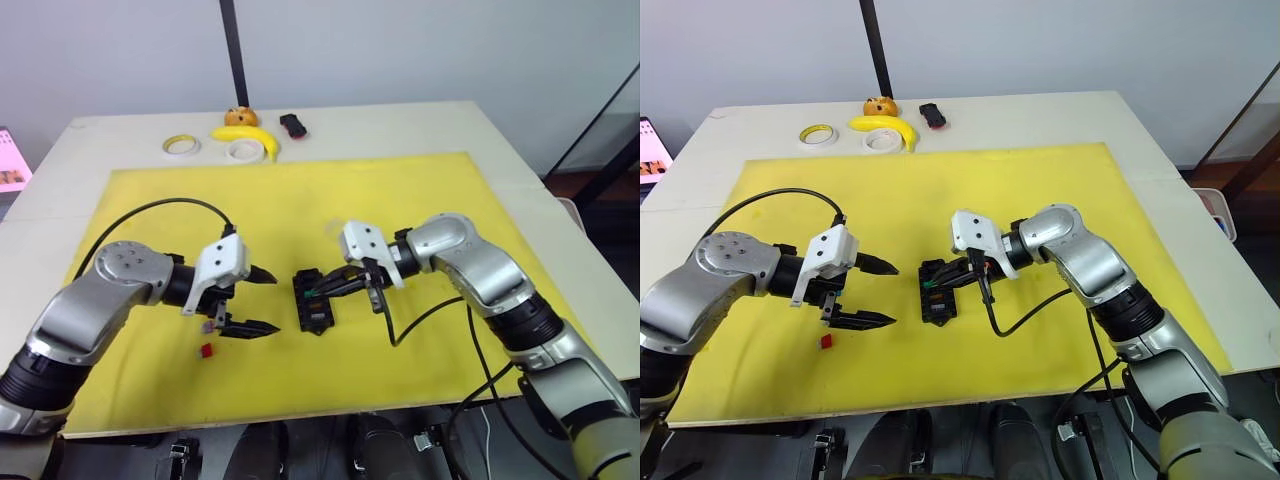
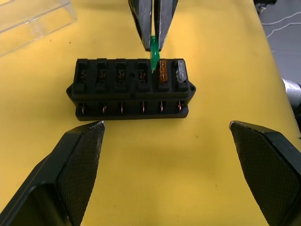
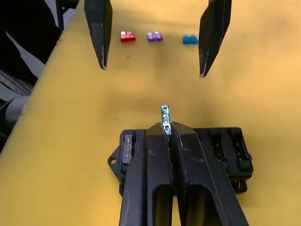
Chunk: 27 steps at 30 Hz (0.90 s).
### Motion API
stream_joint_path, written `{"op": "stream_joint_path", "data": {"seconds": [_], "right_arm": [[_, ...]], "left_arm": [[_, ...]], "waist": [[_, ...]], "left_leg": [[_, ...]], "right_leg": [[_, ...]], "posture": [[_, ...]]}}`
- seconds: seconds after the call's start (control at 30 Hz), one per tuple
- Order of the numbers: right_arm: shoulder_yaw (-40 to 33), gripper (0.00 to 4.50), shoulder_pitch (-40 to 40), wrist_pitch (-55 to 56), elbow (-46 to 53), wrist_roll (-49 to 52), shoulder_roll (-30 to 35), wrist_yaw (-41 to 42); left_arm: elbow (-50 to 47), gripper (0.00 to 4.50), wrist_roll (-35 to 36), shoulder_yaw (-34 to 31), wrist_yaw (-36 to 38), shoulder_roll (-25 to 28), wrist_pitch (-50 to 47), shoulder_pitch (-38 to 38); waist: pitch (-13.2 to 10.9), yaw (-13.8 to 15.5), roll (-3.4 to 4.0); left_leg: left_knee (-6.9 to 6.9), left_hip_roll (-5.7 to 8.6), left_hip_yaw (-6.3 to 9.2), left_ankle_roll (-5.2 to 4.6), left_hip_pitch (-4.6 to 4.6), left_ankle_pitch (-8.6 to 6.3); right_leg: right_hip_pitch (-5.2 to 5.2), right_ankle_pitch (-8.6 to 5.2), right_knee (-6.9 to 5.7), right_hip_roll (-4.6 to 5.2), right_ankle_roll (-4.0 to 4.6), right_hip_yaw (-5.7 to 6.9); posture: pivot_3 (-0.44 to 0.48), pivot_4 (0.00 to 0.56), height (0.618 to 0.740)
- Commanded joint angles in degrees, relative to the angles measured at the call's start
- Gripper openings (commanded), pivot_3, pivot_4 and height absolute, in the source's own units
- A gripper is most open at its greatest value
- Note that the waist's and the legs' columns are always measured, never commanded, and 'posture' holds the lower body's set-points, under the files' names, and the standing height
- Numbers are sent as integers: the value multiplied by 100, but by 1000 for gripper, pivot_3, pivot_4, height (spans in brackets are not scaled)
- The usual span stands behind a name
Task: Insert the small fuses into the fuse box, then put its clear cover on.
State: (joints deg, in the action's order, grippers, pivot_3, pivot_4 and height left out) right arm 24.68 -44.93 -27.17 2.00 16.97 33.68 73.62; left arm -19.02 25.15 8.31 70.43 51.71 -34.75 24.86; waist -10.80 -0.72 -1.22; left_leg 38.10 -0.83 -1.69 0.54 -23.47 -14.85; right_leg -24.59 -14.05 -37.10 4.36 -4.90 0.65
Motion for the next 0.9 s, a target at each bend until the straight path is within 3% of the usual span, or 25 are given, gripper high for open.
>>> {"op": "stream_joint_path", "data": {"seconds": [0.03, 0.33, 0.9], "right_arm": [[-72, 0, -9, 15, 79, -31, -44, 65], [-71, 0, 53, 149, -167, -254, -138, 50], [-97, 0, 76, 171, -201, -375, -257, 97]], "left_arm": [[-145, 4451, -55, -18, -29, -18, 154, -4], [-55, 4451, -166, 84, -293, -317, 148, -40], [-22, 4451, -295, 197, -340, -369, 221, -103]], "waist": [[0, 0, 0], [0, 2, 0], [0, -1, 0]], "left_leg": [[0, 0, 0, 0, 0, 0], [0, 1, 0, 0, 0, 0], [0, 1, 1, 0, 0, 0]], "right_leg": [[0, 0, 0, 0, 0, 0], [0, 0, -1, 0, 0, 0], [0, 0, -2, 0, 0, 0]], "posture": [[0, 150, 740], [0, 150, 740], [0, 150, 740]]}}
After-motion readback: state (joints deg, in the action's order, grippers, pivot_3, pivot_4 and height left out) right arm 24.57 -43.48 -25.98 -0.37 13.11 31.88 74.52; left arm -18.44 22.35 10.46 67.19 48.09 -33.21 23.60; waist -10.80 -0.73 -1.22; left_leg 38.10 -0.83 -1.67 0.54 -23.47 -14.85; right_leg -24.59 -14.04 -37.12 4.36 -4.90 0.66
